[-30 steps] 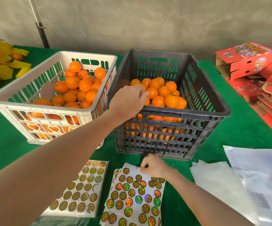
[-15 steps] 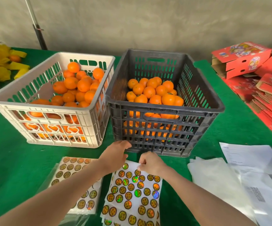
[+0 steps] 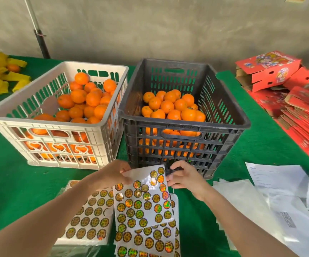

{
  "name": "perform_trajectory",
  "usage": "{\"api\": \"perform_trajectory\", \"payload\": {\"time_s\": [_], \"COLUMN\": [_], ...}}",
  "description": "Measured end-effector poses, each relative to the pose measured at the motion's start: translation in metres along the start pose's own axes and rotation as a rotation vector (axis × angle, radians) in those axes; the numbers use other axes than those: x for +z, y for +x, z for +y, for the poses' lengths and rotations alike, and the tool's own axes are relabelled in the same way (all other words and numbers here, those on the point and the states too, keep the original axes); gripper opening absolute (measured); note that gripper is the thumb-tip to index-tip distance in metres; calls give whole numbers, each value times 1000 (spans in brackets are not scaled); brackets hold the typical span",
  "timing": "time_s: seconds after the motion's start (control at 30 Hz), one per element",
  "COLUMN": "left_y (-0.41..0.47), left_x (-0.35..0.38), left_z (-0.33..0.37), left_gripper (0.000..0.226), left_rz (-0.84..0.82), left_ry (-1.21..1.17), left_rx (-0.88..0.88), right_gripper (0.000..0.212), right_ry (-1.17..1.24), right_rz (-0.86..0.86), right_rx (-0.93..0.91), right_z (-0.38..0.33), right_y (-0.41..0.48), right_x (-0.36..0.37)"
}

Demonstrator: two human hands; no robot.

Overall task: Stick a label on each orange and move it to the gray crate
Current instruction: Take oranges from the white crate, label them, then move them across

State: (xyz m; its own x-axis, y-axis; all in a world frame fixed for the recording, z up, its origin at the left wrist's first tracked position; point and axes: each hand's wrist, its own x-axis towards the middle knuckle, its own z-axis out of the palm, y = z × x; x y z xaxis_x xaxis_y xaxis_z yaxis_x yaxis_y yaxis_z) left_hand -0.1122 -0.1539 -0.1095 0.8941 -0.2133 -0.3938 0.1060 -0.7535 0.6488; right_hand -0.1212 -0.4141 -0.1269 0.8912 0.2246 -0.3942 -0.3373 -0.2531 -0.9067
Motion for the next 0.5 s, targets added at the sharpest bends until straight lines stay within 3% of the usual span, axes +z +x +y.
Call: {"api": "perform_trajectory", "payload": {"time_s": [0.23,0.37,0.5], "left_y": [-6,2,15], "left_x": [-18,-9,11], "left_z": [18,50,68], "left_gripper": [21,14,12], "left_rz": [-192,-112,-23], "left_ry": [52,-159,-78], "left_rx": [-11,37,-127], "right_gripper": [19,22,23], "right_ry": [-42,-63,-196], "right_rz": [109,85,126], "right_rx": [-189,-257,-295], "right_z": [-7,-13,-13], "right_y": [0,-3,-3], "right_x": [24,31,35]}}
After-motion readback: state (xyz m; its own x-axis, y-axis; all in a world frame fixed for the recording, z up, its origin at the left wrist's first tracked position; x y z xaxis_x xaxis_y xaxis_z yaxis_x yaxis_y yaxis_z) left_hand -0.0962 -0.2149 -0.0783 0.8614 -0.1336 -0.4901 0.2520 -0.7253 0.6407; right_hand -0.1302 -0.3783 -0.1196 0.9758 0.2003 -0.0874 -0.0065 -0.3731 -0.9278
